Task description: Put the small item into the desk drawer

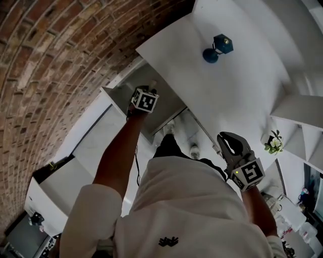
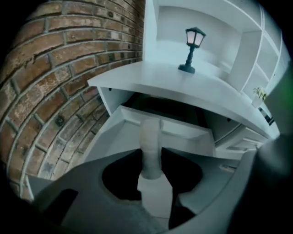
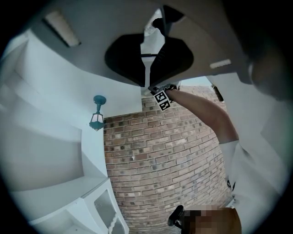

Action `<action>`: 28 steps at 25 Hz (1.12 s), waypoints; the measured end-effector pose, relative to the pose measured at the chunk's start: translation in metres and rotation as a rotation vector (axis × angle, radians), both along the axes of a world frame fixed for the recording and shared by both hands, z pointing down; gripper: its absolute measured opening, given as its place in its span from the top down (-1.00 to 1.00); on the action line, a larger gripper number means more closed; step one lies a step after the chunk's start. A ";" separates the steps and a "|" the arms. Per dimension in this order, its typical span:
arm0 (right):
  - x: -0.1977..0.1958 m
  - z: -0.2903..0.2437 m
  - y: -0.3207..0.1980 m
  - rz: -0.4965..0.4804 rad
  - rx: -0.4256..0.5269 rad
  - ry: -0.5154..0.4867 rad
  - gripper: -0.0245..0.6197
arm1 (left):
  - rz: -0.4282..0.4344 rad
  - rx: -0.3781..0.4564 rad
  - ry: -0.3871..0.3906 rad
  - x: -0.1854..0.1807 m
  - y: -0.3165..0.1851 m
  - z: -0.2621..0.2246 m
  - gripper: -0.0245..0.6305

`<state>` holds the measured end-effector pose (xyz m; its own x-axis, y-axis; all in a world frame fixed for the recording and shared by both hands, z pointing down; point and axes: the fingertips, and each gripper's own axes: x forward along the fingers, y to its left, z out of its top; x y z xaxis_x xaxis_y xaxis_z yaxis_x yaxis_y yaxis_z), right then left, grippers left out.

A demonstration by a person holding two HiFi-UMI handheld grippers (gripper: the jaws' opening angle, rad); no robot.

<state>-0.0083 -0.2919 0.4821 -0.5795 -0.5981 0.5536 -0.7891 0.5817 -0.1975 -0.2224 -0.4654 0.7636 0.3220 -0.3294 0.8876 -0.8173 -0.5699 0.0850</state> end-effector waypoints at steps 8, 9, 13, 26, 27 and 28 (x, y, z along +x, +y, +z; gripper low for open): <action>-0.004 0.005 -0.013 0.072 -0.050 0.041 0.78 | 0.115 -0.063 -0.072 0.005 -0.017 0.058 0.52; -0.003 0.005 -0.014 0.083 -0.057 0.043 0.78 | 0.128 -0.069 -0.086 0.004 -0.018 0.065 0.52; 0.002 0.011 -0.018 0.122 -0.089 0.051 0.78 | 0.174 -0.090 -0.124 0.003 -0.021 0.090 0.52; 0.007 0.032 -0.032 0.157 -0.155 0.054 0.78 | 0.255 -0.113 -0.161 0.006 -0.023 0.129 0.50; 0.007 0.033 -0.032 0.157 -0.156 0.054 0.78 | 0.257 -0.110 -0.162 0.006 -0.023 0.129 0.50; 0.007 0.034 -0.033 0.157 -0.156 0.054 0.78 | 0.256 -0.107 -0.162 0.007 -0.024 0.130 0.50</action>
